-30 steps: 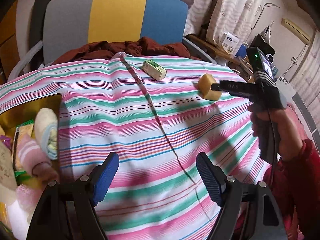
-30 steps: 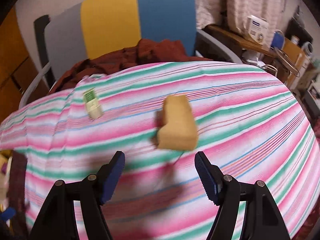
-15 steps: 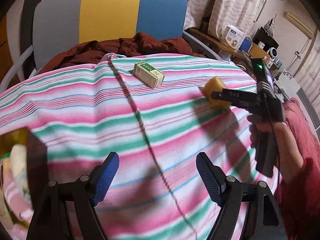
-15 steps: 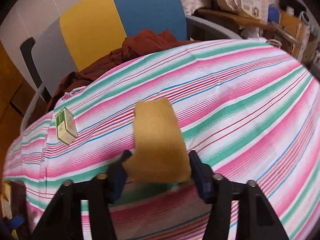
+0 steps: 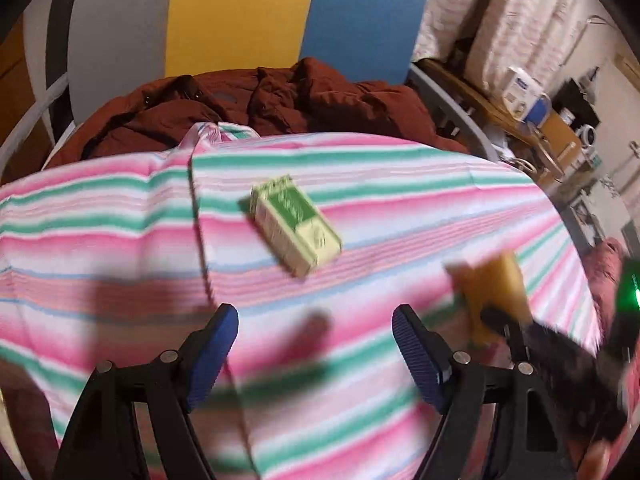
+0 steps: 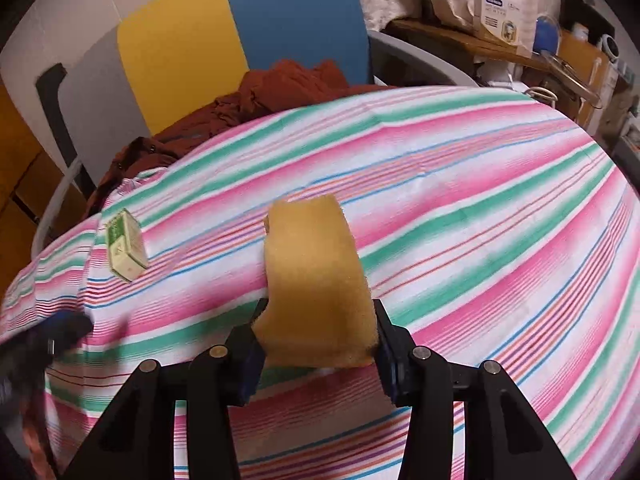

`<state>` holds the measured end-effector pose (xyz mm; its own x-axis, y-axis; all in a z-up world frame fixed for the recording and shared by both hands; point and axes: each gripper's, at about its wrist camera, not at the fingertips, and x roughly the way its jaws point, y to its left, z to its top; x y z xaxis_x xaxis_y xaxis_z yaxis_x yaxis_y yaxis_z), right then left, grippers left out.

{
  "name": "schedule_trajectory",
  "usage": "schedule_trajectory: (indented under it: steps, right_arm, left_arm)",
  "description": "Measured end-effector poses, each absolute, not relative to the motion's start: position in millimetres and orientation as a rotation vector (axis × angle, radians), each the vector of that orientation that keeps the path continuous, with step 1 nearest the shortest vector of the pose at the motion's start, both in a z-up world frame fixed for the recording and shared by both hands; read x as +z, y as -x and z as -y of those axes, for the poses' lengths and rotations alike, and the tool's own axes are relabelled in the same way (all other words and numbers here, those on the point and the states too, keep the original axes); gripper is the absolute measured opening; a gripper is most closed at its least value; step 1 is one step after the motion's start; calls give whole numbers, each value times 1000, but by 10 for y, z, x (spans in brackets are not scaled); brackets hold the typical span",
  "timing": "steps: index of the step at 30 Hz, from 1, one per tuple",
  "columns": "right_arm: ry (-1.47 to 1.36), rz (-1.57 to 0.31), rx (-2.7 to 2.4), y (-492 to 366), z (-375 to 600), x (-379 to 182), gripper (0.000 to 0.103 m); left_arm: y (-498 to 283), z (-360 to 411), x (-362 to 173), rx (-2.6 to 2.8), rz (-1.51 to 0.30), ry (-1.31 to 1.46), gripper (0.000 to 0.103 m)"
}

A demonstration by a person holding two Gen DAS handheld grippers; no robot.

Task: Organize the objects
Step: 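Grasp the yellow sponge with the right tool while the left tool grasps the green tea box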

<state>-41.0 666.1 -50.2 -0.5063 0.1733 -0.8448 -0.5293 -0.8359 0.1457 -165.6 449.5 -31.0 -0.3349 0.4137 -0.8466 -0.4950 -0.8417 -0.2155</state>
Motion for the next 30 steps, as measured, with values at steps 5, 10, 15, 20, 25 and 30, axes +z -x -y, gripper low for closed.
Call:
schedule_trajectory:
  steps: [5,10,15,20,25,30]
  right_arm:
    - [1268,-564,2343,414,-6679,-529,48]
    - [1248,-580,2359,399,-6677,-478,48]
    - [1249,-613,2367,397,-6663,-465,48]
    - [1252,-622,2381,403,-6628,-449,48]
    - [1252,-634,2384,412,-6626,-464,48]
    - [1249,-636,2389,410,-6618,-463,48]
  left_arm:
    - [1969,-4792,-430,2239,-147,1416,81]
    - [2195,-4832,-606,2264,-122,1470,80]
    - [2196,-4837,-595,2268,-149,1385,53]
    - [2089,-4819,-609,2278,-215,1289,30]
    - [1859,-4762,-639,2287,-285,1170,30]
    - [1584,-4615,-646,2264,-284,1112,30]
